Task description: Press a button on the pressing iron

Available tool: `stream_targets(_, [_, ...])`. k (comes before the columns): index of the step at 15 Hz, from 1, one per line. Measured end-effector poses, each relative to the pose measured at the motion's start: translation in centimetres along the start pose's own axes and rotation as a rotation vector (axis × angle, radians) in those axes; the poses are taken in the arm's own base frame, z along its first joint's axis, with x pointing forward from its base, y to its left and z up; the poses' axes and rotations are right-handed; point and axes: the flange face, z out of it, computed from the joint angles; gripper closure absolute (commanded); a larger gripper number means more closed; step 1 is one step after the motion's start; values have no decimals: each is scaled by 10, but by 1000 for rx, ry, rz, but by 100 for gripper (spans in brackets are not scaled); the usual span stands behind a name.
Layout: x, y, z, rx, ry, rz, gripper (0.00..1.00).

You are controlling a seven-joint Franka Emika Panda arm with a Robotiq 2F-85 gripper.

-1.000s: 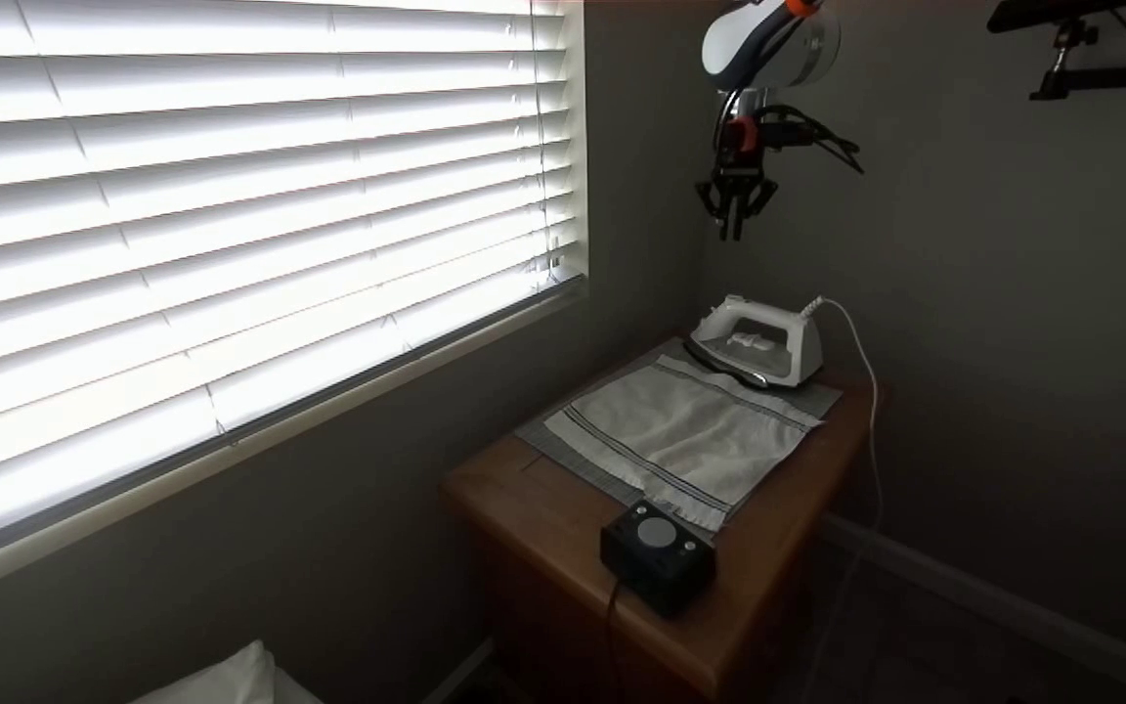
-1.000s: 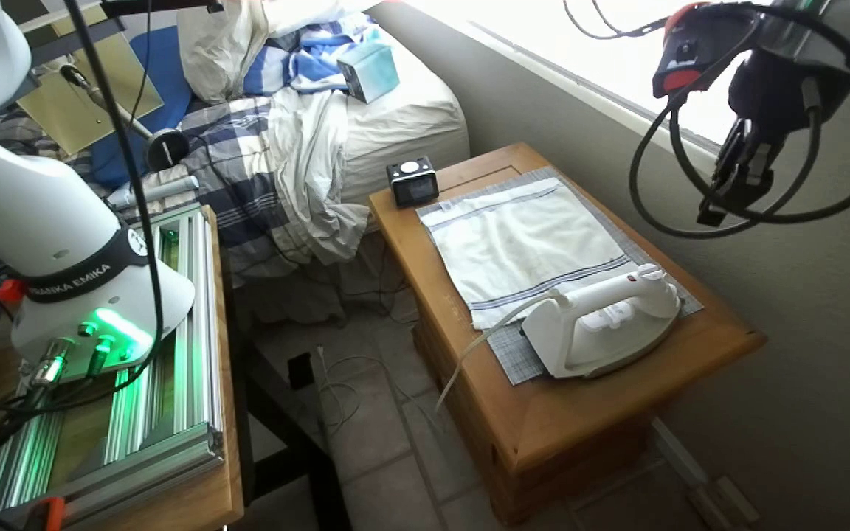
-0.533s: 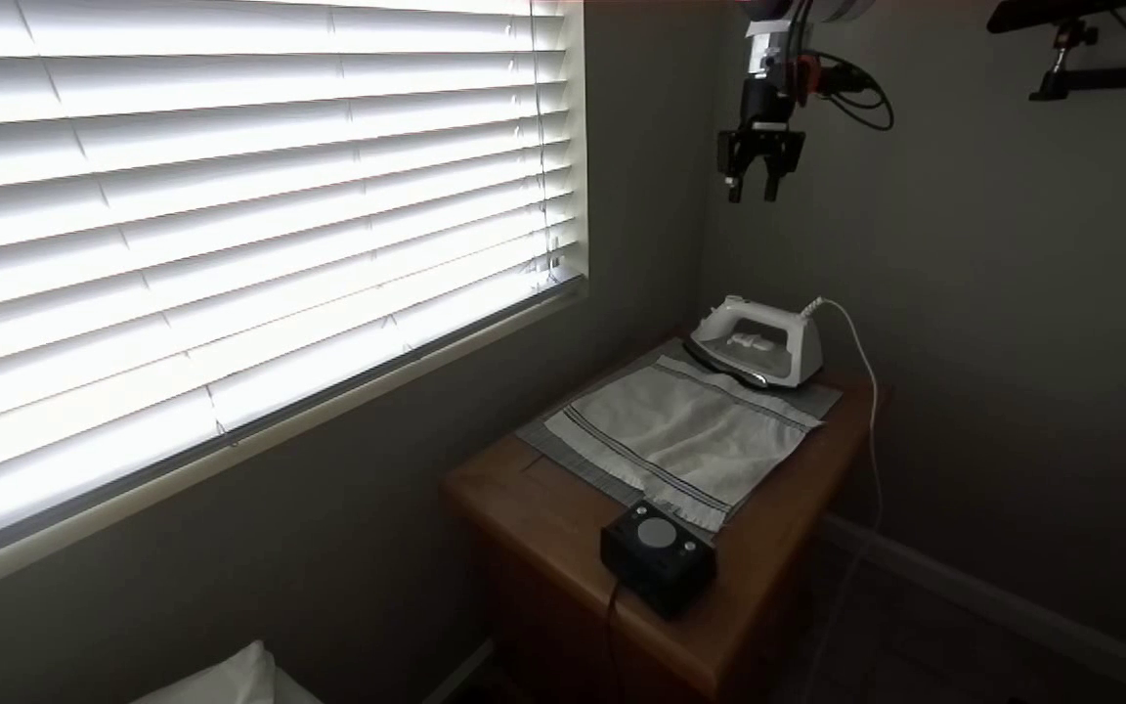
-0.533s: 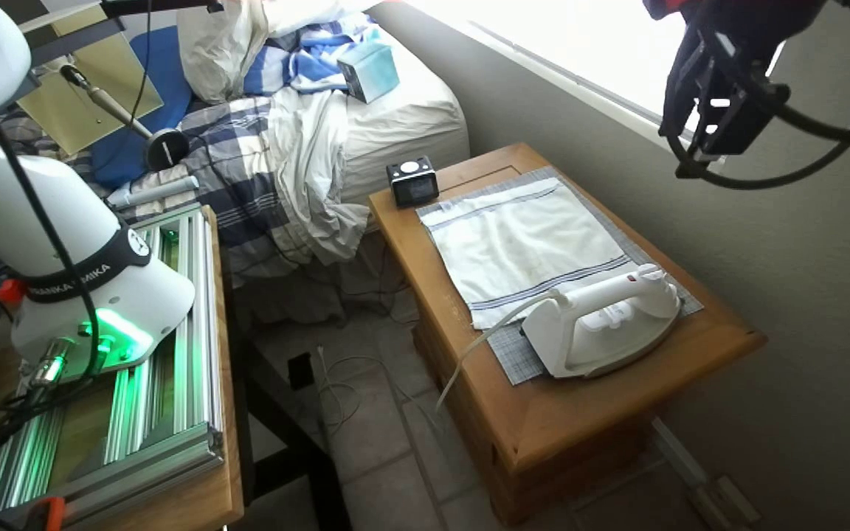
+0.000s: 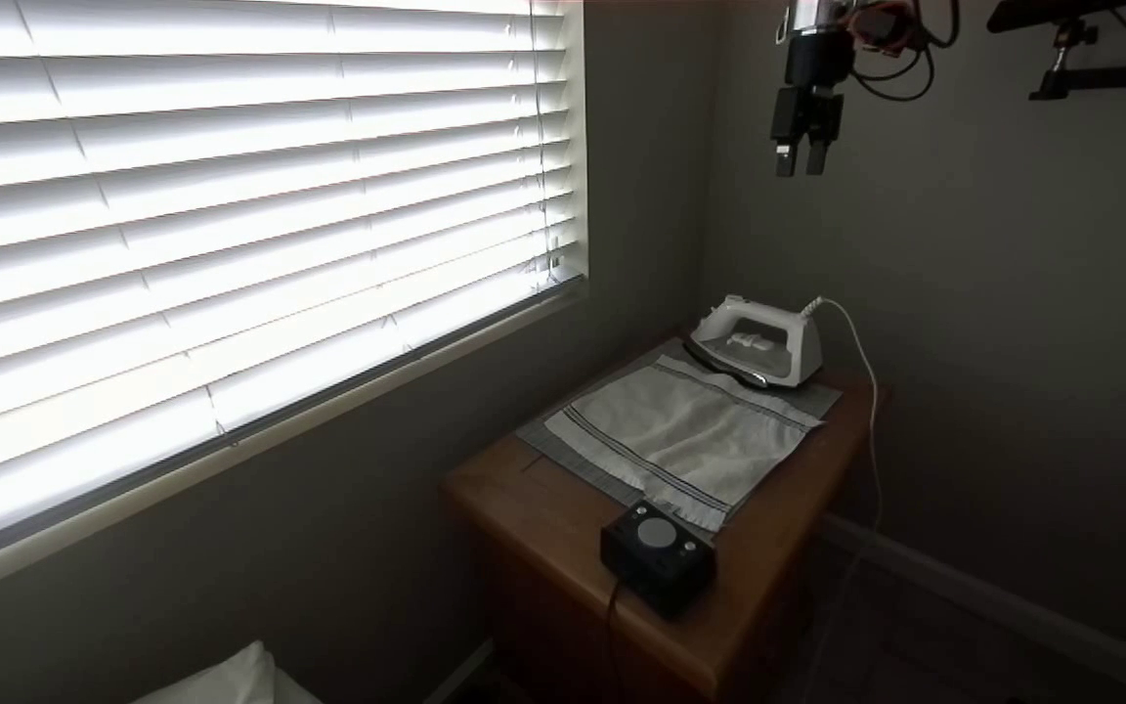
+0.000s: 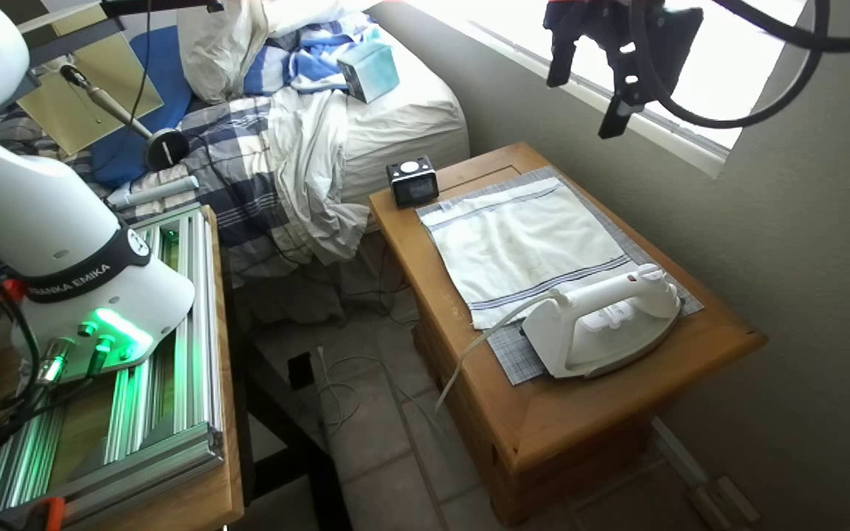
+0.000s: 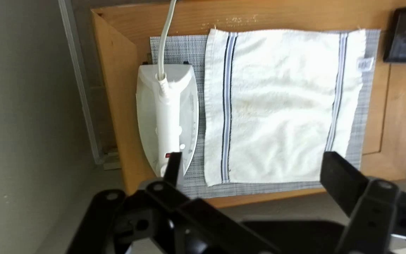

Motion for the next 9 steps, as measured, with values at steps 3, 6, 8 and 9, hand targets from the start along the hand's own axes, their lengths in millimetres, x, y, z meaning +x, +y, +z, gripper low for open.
stream_targets(3, [-25,-7,-6,19,-15,-105,0])
stream_targets(6, [-30,-8,-5,23,-18,-120,0])
stream_targets(8, [-30,-8,-5,23,-18,-122,0])
stream_targets(9, [-30,-8,-5,23,-18,-123,0])
